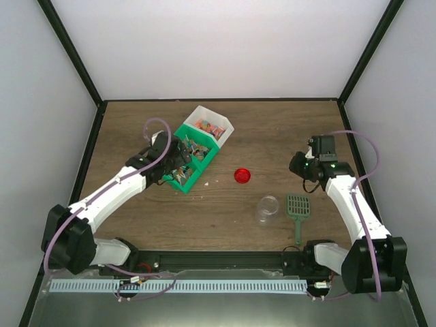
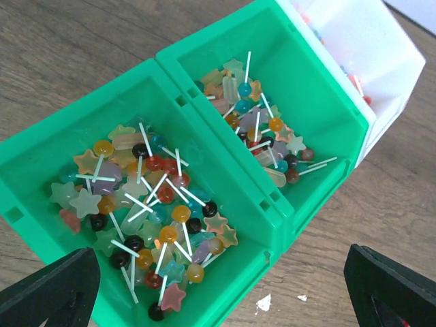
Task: Pack the candies
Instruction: Pick up the spatula from the center of the board.
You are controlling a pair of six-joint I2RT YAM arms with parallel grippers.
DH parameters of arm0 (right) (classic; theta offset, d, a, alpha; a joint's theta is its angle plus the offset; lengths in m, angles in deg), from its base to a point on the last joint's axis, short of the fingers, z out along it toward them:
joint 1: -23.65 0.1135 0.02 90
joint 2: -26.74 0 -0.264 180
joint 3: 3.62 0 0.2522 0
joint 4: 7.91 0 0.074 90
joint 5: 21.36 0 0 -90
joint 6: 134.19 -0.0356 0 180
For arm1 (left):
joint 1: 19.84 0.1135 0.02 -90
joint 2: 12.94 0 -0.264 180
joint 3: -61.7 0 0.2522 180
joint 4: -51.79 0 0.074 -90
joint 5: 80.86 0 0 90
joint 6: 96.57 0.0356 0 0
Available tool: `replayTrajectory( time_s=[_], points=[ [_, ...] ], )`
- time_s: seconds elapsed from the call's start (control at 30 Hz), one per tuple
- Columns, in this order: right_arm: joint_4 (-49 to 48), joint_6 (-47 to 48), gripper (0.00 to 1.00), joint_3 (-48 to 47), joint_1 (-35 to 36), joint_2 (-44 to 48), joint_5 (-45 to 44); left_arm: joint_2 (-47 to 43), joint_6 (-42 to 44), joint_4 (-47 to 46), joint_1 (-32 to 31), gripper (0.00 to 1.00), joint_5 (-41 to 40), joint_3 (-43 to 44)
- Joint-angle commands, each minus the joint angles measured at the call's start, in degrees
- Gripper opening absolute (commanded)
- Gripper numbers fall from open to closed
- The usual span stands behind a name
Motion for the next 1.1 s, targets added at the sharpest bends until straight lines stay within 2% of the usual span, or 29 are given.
replayTrajectory(
  time_s=[0.0,0.07,0.13,0.37,0.47,0.6,0.9,1.07],
  points=[
    [-2.70,2.04,0.20,-0.02,0.18,2.69,7.03,3.47,-1.53,-1.37,0.05,1.00,-0.79,2.08],
    [-4.73,1.87,0.35,1.61,0.18,3.74,9.84,6.03,-2.76,-0.45,0.09,1.00,-2.20,3.33],
    [-5.42,1.37,0.44,2.44,0.18,3.90,11.72,8.92,-4.50,1.55,0.09,1.00,-4.21,5.10],
    [-4.87,1.96,0.57,3.31,0.18,3.98,11.96,15.85,-6.56,0.21,0.46,0.98,-2.42,8.26],
    [-4.37,2.60,0.56,3.52,0.17,4.44,11.18,19.15,-7.03,1.57,0.58,0.96,-1.78,10.74],
    [-3.39,3.05,0.51,3.47,0.18,4.13,10.52,21.40,-7.22,1.88,0.88,0.87,-1.38,12.45],
    [-2.81,2.91,0.52,4.31,0.18,4.34,10.30,26.72,-5.93,2.12,2.16,0.74,0.71,16.42],
    [-2.52,3.33,0.52,4.08,0.18,3.83,9.48,29.79,-3.02,3.59,2.60,0.72,1.41,19.75]
  ],
)
